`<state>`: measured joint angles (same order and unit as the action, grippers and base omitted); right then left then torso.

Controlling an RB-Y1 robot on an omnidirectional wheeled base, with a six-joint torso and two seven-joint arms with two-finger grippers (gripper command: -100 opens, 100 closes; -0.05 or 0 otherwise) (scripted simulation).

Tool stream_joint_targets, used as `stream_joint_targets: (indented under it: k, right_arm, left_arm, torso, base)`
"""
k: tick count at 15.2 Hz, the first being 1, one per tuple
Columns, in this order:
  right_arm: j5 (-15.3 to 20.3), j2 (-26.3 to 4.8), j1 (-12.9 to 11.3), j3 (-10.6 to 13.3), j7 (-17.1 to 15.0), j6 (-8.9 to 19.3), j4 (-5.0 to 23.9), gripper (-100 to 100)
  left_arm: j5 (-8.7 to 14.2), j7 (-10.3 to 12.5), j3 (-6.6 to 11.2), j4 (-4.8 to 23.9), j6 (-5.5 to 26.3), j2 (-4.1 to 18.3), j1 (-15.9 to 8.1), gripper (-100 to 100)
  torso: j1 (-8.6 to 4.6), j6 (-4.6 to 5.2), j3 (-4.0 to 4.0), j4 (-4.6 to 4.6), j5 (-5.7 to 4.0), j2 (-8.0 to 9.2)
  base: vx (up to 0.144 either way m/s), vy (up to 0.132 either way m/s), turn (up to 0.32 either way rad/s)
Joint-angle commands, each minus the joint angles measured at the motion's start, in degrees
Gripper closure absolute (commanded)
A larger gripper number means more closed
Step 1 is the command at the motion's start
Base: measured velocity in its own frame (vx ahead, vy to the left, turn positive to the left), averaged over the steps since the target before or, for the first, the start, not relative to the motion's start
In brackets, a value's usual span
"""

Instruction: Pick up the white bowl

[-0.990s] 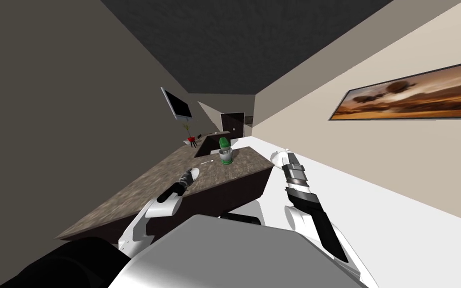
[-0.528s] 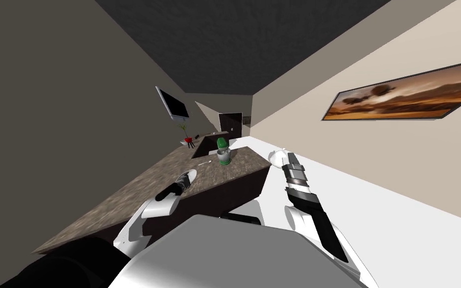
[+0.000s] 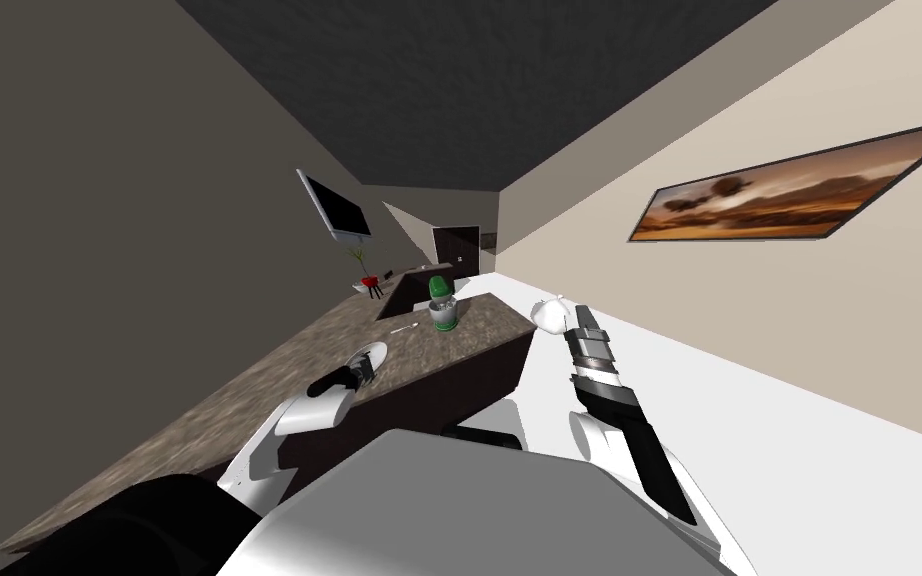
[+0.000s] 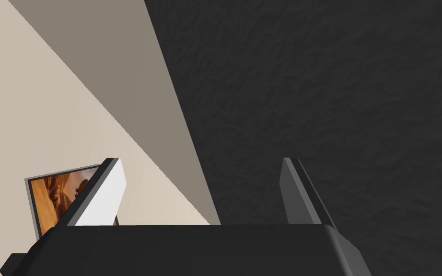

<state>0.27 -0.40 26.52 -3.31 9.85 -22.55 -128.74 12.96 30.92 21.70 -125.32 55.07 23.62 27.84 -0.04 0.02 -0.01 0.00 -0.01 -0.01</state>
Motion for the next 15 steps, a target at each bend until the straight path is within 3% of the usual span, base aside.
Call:
stream_joint_targets:
  k: [1, 9, 15]
  right_arm:
    - [0.00, 0.00, 0.00, 0.00, 0.00, 0.00, 0.00, 0]
    - [0.00, 0.00, 0.00, 0.00, 0.00, 0.00, 0.00, 0]
    - [0.00, 0.00, 0.00, 0.00, 0.00, 0.00, 0.00, 0]
  left_arm:
    - [0.58, 1.00, 0.80, 0.43, 2.69, 0.27, 0.01, -100]
    - [2.57, 4.91, 3.97, 1.99, 11.74, 1.37, -0.56, -100]
    - [3.67, 7.07, 5.73, 2.88, 16.78, 2.02, -0.89, -100]
  torso:
    - [0.00, 0.00, 0.00, 0.00, 0.00, 0.00]
    - [0.04, -0.02, 0.01, 0.00, 0.01, 0.02]
    - [0.07, -0.02, 0.04, 0.01, 0.01, 0.07]
  base:
    - [0.010, -0.013, -0.085]
    - [0.007, -0.006, -0.065]
    - [-0.006, 0.004, -0.047]
